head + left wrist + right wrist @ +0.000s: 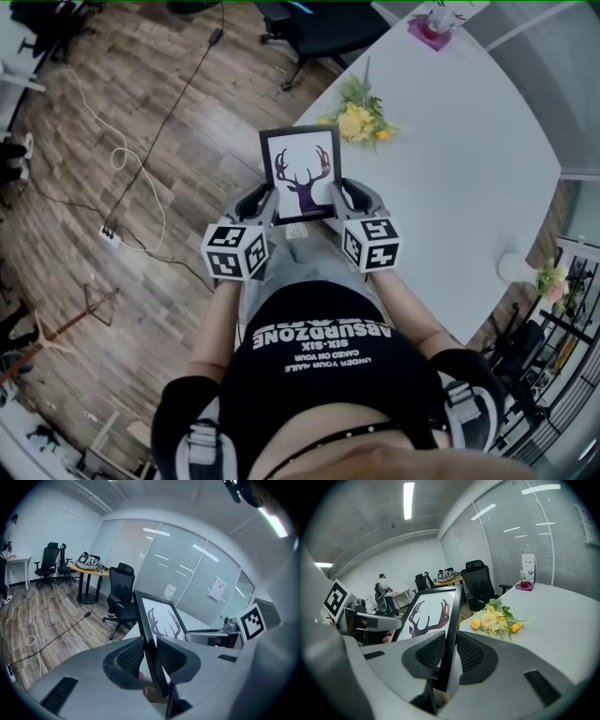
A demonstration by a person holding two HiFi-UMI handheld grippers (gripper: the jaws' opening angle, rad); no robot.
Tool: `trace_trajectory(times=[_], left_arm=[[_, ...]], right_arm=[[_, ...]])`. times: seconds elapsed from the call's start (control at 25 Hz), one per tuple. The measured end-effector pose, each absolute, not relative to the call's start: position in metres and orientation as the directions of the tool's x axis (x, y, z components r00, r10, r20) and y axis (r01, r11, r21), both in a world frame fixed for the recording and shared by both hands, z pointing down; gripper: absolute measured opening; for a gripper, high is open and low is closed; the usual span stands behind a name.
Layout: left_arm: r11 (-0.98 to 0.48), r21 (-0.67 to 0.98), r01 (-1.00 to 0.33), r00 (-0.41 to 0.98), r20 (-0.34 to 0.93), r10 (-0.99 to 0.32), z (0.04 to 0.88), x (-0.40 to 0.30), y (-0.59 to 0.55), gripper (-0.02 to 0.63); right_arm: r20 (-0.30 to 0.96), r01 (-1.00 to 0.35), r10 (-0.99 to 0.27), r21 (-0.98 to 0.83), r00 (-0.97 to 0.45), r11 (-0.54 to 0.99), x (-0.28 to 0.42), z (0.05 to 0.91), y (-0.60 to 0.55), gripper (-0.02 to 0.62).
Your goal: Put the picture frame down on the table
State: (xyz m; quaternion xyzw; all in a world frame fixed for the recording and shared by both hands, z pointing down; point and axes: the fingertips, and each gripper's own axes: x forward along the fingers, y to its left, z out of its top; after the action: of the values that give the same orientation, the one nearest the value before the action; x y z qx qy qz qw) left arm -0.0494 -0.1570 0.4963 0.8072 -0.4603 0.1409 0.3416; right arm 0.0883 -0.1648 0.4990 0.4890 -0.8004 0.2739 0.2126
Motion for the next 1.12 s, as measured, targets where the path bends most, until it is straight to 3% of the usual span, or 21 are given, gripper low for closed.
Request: trace_trajectory(times=[1.12], left_arm=[[-0.267,0.426,-0.865,0.500,0.675,-0.542,0.579,-0.064,-0.180,0.095]], right_arm=[[0.705,-0.884,-0.567,-0.194,-0.427,0.425,0.070,0.572,-0.200,0.089]])
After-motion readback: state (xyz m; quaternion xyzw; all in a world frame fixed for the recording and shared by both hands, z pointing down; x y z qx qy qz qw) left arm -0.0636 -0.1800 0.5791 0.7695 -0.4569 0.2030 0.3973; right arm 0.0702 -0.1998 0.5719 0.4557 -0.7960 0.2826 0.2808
